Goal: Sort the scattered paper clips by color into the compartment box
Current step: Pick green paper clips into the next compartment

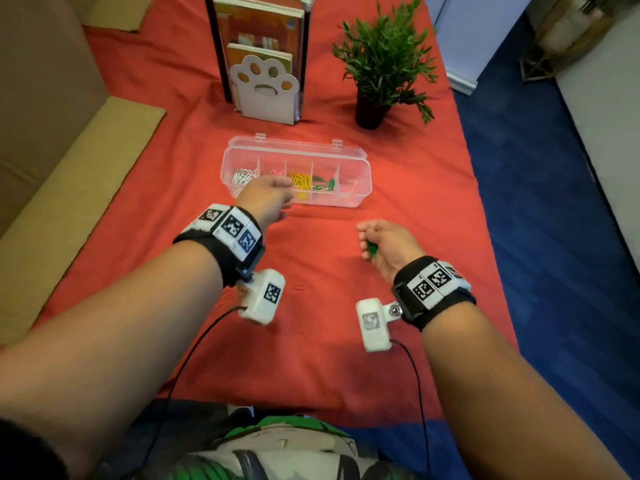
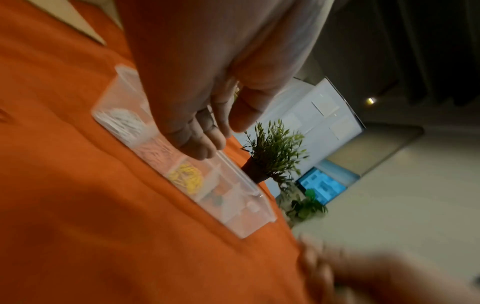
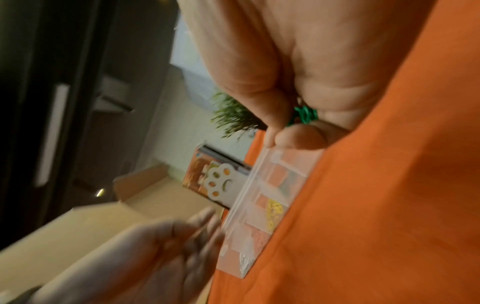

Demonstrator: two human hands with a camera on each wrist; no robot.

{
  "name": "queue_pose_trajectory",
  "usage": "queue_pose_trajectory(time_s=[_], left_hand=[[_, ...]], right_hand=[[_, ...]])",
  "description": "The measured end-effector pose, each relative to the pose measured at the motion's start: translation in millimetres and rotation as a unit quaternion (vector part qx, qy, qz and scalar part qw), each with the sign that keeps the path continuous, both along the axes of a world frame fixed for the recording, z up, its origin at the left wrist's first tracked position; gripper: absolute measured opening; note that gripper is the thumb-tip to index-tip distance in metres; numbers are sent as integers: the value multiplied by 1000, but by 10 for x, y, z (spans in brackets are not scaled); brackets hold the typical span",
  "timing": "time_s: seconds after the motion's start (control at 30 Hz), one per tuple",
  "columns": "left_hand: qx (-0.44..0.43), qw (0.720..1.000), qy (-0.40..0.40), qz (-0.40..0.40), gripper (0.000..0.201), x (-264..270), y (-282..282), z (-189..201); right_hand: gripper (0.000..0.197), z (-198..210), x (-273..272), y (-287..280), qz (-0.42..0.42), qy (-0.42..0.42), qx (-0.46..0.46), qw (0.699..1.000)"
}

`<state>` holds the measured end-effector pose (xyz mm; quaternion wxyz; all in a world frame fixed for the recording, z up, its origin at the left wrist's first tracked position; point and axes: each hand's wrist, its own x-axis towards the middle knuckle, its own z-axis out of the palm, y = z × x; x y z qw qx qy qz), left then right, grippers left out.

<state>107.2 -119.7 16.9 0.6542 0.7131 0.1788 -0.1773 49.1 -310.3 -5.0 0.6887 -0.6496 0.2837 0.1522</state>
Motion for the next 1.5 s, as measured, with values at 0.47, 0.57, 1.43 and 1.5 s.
queue_pose_trajectory(time_s=[0.47, 0.57, 1.43, 1.5], left_hand=[[350, 920, -25, -175, 23, -763, 1274, -466], [353, 914, -38, -194, 19, -803, 1376, -533], [316, 924, -60, -206, 15, -797, 964, -685], [244, 954, -45, -170, 13, -733, 931, -676]], right_hand=[[35, -59, 1172, 800, 156, -180, -431, 870], [47, -49, 1095, 890, 186, -183, -457, 851], [13, -631, -240, 855, 306, -64, -446, 839], [13, -616, -202, 725, 258, -48, -418, 870]])
